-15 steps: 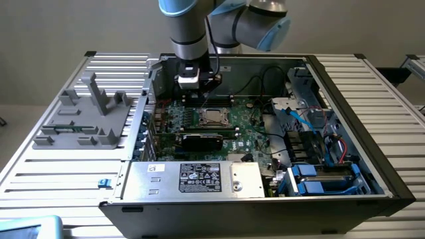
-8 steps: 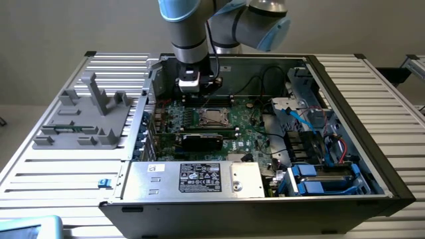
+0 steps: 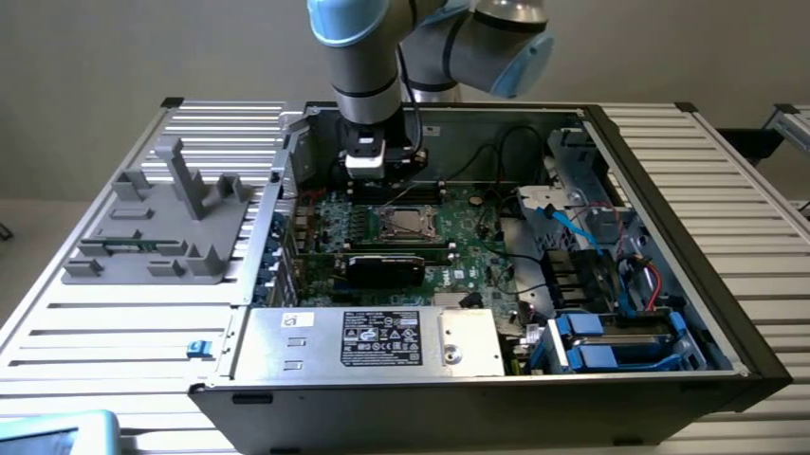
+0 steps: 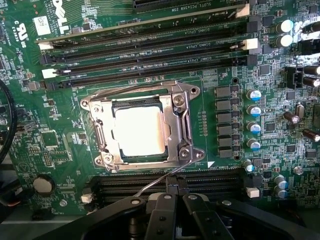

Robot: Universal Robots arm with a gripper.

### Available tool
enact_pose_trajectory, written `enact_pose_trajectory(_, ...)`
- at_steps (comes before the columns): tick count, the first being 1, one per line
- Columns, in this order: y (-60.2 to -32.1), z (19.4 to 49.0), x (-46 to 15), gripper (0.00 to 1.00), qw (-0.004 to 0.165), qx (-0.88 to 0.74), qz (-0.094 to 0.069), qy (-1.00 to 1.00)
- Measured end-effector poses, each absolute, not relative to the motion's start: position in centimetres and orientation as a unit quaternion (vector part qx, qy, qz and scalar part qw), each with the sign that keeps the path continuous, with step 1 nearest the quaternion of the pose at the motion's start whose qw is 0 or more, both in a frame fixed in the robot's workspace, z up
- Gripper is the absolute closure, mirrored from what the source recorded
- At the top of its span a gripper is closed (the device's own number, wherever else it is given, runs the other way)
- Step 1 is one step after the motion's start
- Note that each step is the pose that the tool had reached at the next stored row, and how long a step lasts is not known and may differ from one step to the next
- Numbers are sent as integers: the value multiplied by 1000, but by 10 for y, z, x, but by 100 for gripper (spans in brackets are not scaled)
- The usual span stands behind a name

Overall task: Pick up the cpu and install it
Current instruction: 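Install the first cpu locking lever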

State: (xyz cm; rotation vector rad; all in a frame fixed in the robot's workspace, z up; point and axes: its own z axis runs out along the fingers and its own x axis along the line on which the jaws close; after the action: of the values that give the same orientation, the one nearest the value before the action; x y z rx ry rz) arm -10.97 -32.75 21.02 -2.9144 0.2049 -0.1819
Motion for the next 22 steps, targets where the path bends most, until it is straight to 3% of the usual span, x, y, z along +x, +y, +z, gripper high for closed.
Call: enact_pose_trajectory(22, -329, 208, -113, 89, 111, -989, -68, 76)
